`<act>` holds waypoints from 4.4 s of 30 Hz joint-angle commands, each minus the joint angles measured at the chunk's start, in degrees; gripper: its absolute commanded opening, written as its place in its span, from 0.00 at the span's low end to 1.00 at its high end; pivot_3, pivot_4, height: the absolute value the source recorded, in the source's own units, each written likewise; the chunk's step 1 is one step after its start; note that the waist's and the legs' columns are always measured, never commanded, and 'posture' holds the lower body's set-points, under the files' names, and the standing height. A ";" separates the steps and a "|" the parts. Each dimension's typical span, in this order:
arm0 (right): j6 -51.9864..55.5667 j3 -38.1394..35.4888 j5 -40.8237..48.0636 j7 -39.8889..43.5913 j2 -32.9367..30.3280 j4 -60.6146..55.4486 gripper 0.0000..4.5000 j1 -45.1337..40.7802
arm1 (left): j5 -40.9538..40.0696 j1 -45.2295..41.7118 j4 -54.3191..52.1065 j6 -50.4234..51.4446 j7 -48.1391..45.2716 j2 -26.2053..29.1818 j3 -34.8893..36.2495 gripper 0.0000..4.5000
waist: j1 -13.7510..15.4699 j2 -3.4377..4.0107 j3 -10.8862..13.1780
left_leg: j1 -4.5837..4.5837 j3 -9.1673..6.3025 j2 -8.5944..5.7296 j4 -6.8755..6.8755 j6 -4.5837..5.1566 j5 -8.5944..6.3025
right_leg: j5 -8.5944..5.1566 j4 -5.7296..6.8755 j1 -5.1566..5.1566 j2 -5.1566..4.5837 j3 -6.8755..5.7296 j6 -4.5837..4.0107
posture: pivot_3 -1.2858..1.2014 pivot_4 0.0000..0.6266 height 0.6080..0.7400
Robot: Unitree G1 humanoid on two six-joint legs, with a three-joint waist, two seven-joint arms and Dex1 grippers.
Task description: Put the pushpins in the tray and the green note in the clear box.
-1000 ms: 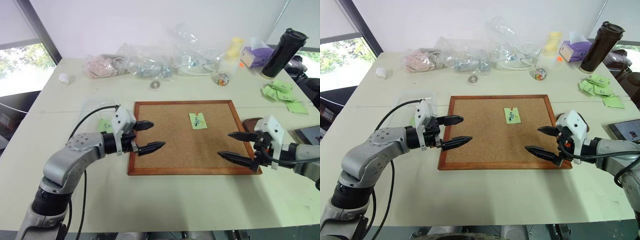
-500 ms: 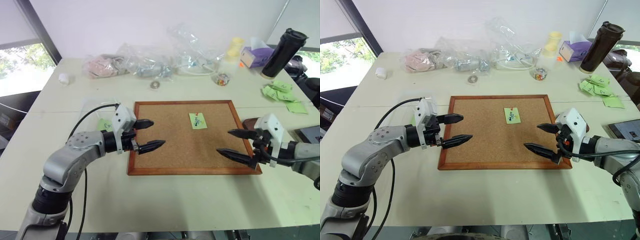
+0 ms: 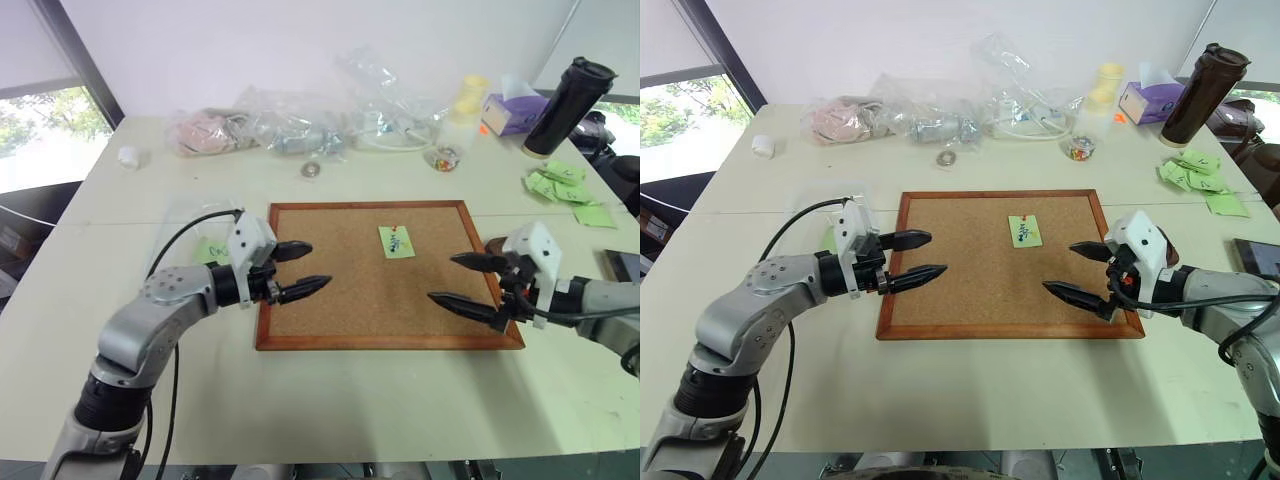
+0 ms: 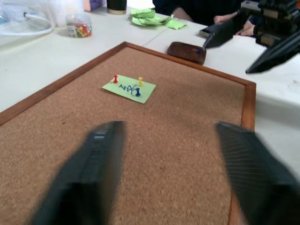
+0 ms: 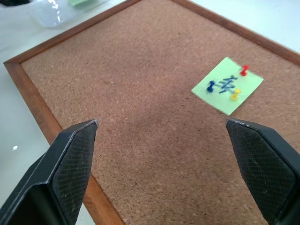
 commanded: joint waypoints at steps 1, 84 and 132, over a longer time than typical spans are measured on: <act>-0.96 0.09 -0.34 -0.66 0.69 -0.86 1.00 -1.80 | 3.95 -0.17 2.96 -5.69 -0.75 -1.61 -2.67 0.25 | -0.05 0.00 0.00 | 0.00 0.00 0.00 0.00 0.00 0.00 | 0.00 0.00 0.00 0.00 0.00 0.00 | 0.52 0.24 0.93; 9.24 -0.75 -22.93 -16.26 13.04 20.74 0.01 -29.42 | 18.64 6.72 16.74 -17.67 1.78 -11.05 -9.01 0.00 | -0.08 0.12 -0.08 | -0.10 0.04 -0.07 -0.04 -0.02 0.01 | 0.00 0.18 -0.26 -0.03 0.00 0.00 | 0.52 0.24 0.93; 0.57 -7.23 -17.86 -16.01 9.88 31.04 0.77 -18.54 | 19.07 6.62 17.33 -18.04 0.53 -10.91 -8.70 0.00 | -0.17 0.52 -0.32 | 0.02 0.13 -0.08 0.01 -0.01 0.01 | 0.00 0.17 -0.11 -0.03 0.08 0.00 | 0.52 0.24 0.93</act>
